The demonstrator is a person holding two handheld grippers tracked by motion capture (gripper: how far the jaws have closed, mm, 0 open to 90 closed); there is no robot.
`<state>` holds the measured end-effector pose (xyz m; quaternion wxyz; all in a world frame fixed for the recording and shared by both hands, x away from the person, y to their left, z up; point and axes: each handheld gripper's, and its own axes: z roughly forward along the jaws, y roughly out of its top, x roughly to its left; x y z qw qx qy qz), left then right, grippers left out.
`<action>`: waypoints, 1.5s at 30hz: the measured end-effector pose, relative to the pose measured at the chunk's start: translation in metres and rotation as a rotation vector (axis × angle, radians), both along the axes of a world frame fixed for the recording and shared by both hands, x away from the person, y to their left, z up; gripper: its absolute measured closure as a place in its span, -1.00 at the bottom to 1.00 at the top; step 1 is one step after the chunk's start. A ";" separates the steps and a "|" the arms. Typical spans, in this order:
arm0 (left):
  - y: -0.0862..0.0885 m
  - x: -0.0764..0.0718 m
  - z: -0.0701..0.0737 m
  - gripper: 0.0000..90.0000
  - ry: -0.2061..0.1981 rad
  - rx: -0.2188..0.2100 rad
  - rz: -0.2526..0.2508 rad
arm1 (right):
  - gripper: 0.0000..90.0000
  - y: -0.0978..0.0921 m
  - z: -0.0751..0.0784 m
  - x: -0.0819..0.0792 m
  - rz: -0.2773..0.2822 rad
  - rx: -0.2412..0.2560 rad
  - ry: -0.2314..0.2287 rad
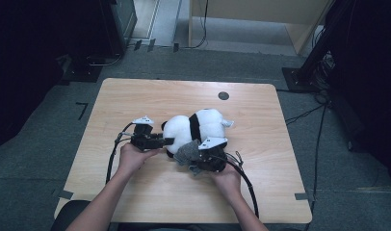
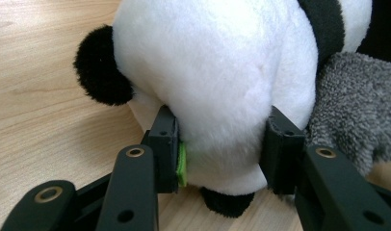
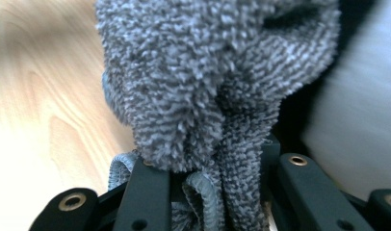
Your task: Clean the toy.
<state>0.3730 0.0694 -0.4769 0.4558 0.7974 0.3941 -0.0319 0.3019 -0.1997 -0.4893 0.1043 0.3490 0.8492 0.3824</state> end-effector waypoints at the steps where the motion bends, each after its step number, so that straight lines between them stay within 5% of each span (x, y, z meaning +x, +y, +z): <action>1: 0.000 0.000 0.000 0.27 0.000 -0.002 0.000 | 0.53 -0.002 0.001 0.000 -0.008 -0.013 -0.007; 5: 0.000 0.001 0.000 0.27 0.002 -0.005 -0.002 | 0.53 -0.014 0.006 0.001 -0.041 -0.031 -0.021; 15: 0.001 0.001 0.000 0.27 0.016 -0.017 -0.008 | 0.52 -0.048 0.024 0.001 -0.114 0.025 -0.029; 23: 0.001 0.001 0.000 0.27 0.013 -0.017 -0.010 | 0.52 -0.080 0.032 0.005 -0.198 0.066 0.007; 45: 0.004 0.002 -0.002 0.27 0.002 -0.012 0.003 | 0.53 -0.130 0.005 0.043 -0.450 0.046 0.090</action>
